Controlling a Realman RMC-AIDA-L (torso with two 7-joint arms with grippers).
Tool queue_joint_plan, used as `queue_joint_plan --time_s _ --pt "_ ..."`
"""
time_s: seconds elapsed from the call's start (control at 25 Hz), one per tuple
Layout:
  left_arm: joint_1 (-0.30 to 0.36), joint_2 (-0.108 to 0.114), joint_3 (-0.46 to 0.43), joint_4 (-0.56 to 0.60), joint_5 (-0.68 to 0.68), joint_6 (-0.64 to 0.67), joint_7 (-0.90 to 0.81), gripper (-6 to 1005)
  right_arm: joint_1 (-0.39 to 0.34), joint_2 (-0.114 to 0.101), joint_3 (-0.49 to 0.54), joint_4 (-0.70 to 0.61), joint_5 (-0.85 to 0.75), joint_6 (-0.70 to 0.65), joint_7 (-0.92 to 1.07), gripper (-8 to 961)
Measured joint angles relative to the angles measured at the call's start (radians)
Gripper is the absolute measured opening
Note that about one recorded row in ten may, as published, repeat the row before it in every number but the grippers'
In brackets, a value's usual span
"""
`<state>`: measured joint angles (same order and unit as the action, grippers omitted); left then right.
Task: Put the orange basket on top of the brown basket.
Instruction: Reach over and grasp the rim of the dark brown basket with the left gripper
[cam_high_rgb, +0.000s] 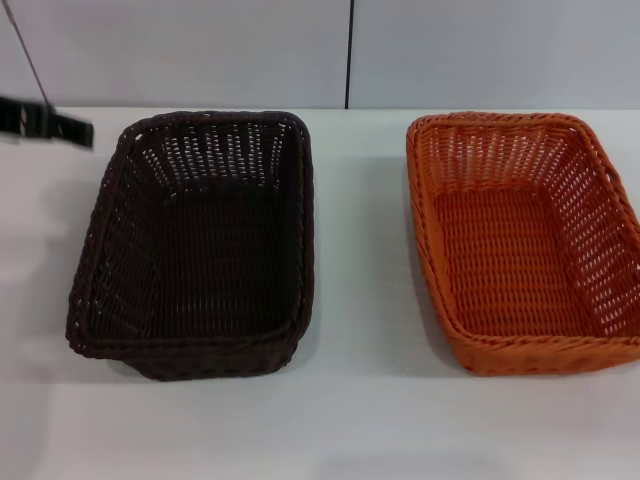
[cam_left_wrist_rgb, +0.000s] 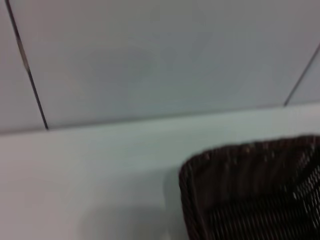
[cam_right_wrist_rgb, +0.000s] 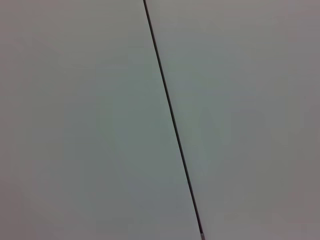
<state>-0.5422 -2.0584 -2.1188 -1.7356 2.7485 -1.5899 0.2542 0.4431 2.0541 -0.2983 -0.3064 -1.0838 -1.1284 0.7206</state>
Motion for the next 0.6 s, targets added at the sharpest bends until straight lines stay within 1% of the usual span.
queue_joint_plan --time_s 0.04,0.24,0.36,0.6 --pt "-0.003 0.000 0.023 0.030 0.007 -0.005 -0.014 795 0.002 0.000 0.000 0.001 0.000 0.003 0.000 554" --pt "0.008 -0.001 0.062 0.100 0.007 0.029 -0.035 789 0.011 0.000 -0.006 0.015 0.000 0.020 -0.011 552" --pt "0.022 -0.002 0.072 0.141 0.000 0.065 -0.048 786 0.014 0.001 -0.002 0.030 0.001 0.021 -0.048 551" --pt "0.040 -0.005 0.081 0.189 -0.042 0.107 -0.053 780 0.013 0.004 -0.001 0.036 0.001 0.024 -0.054 548"
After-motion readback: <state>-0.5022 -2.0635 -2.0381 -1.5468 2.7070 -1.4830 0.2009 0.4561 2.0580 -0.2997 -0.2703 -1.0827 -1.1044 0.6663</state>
